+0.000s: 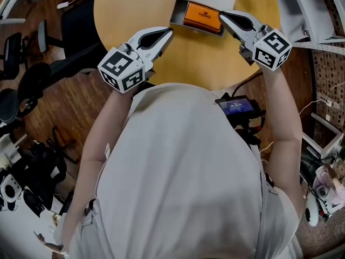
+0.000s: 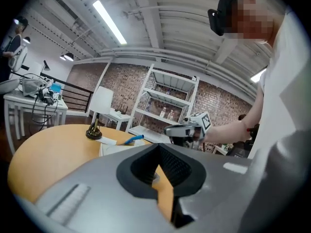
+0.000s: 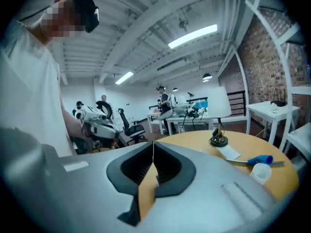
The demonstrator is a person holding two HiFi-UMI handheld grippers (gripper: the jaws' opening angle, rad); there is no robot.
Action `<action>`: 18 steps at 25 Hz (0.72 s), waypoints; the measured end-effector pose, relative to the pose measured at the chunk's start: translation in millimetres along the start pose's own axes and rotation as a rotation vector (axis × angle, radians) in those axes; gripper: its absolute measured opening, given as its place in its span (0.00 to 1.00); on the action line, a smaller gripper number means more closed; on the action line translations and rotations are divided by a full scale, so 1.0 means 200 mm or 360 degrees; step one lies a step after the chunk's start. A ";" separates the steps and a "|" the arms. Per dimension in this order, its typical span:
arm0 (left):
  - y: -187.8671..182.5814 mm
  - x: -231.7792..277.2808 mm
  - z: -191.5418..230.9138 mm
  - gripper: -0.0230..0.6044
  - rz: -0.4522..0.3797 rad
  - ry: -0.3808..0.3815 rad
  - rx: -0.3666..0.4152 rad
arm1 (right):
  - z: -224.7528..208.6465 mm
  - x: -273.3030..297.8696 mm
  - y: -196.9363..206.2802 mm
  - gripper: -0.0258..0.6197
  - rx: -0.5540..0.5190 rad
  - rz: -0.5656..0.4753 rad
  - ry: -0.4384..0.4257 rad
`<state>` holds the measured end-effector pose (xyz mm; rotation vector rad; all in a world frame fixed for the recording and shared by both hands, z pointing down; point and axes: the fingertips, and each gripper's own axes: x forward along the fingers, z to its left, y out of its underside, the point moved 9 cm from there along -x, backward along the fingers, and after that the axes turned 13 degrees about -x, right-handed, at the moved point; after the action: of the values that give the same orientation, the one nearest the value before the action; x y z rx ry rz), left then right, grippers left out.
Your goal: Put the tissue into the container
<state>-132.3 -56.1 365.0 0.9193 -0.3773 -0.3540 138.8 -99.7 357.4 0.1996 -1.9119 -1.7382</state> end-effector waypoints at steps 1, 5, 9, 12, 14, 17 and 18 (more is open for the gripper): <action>-0.02 0.02 0.00 0.04 0.0001 0.0006 0.0019 | 0.03 -0.05 -0.04 0.04 -0.0004 -0.0054 0.0015; -0.09 0.08 -0.05 0.04 0.0013 0.0040 0.0088 | 0.15 -0.19 -0.13 0.04 -0.0089 -0.0156 0.0057; -0.12 0.17 -0.11 0.04 0.0044 0.0086 0.0139 | 0.19 -0.28 -0.12 0.04 -0.0104 -0.0181 0.0109; -0.12 0.21 -0.13 0.04 0.0060 0.0101 0.0149 | 0.20 -0.30 -0.10 0.04 -0.0079 -0.0197 0.0124; -0.12 0.24 -0.14 0.04 0.0068 0.0106 0.0153 | 0.20 -0.31 -0.09 0.04 -0.0078 -0.0199 0.0121; -0.11 0.26 -0.15 0.04 0.0078 0.0109 0.0158 | 0.21 -0.32 -0.09 0.04 -0.0079 -0.0209 0.0110; -0.11 0.26 -0.15 0.04 0.0080 0.0109 0.0159 | 0.21 -0.32 -0.09 0.04 -0.0078 -0.0214 0.0104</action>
<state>-75.2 -71.0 338.8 1.0154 -0.3570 -0.2584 167.3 -36.6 320.2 0.3699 -1.8440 -1.8401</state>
